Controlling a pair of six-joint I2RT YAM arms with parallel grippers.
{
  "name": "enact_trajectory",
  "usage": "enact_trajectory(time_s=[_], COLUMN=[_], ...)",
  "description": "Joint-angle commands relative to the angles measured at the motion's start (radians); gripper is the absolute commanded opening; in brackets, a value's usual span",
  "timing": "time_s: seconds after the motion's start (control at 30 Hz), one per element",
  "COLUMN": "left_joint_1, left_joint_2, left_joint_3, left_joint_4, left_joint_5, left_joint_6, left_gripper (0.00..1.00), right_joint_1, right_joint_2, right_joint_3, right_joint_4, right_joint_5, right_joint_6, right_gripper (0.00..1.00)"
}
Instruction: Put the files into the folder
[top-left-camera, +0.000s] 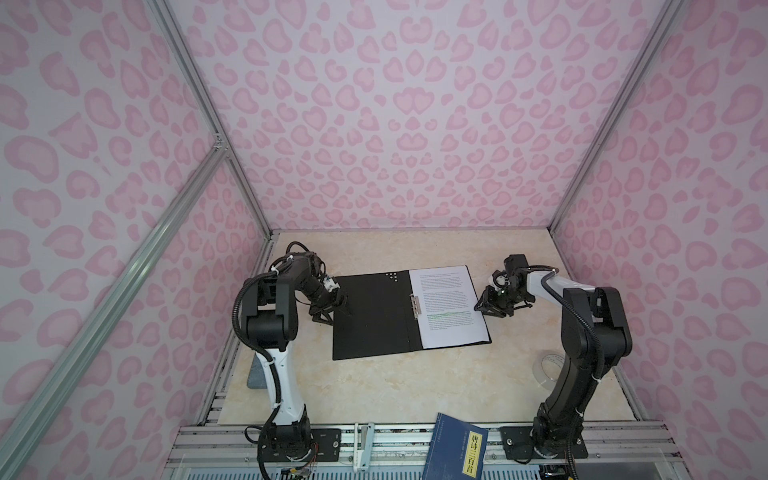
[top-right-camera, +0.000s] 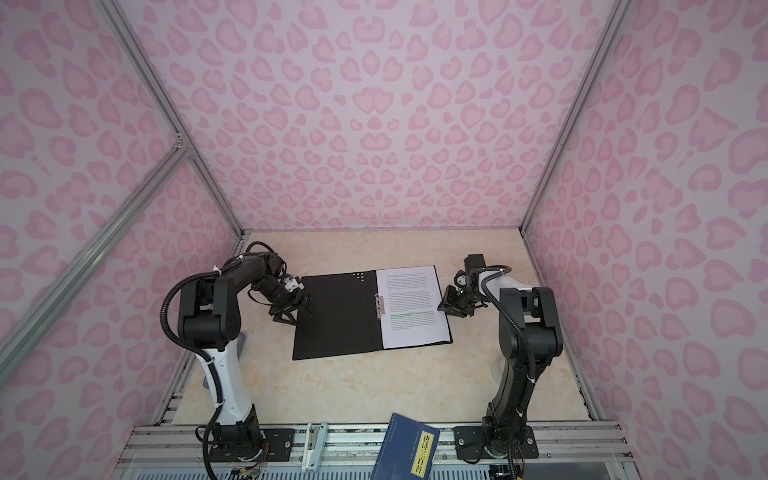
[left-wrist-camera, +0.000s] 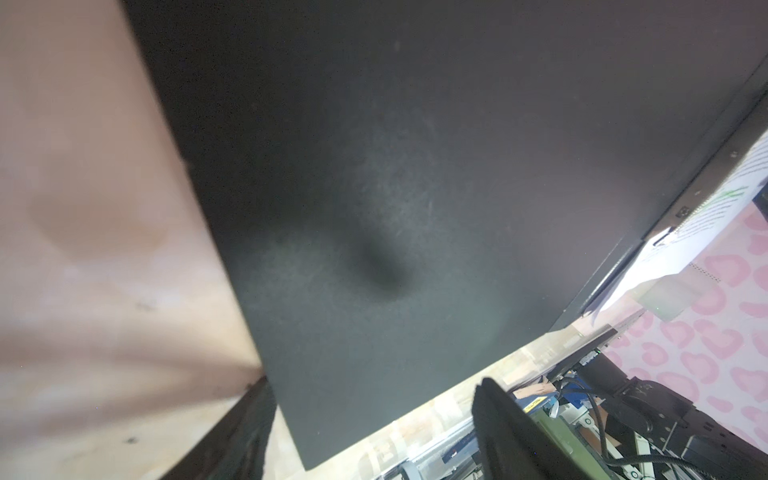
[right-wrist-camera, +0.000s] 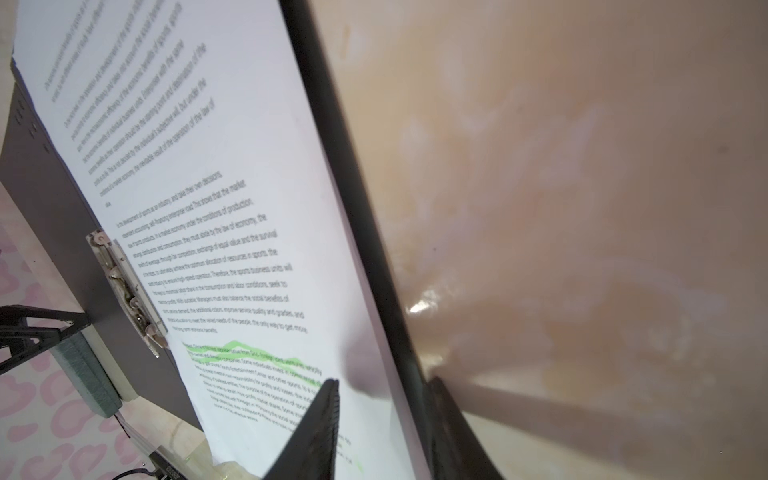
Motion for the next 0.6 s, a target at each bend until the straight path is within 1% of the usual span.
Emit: enact_trajectory(time_s=[0.0,0.23,0.57], left_joint_1=[0.001,0.005,0.012], left_joint_2=[-0.019,-0.043,-0.077], left_joint_3=[0.000,0.001,-0.003], left_joint_4=[0.049,0.040,0.025], left_joint_5=[0.132,0.219,0.300], left_joint_6=[0.032,0.054,0.076], left_gripper=[0.78,0.77,0.77], right_joint_1=[0.003,0.004,0.004], right_joint_2=[0.028,0.039,0.044], right_joint_3=[-0.015,-0.014,-0.006], right_joint_4=[-0.064,-0.066,-0.081], right_joint_5=[0.059,0.055,0.057], right_joint_6=[-0.014,-0.016,-0.023], right_gripper=[0.39,0.39,0.40])
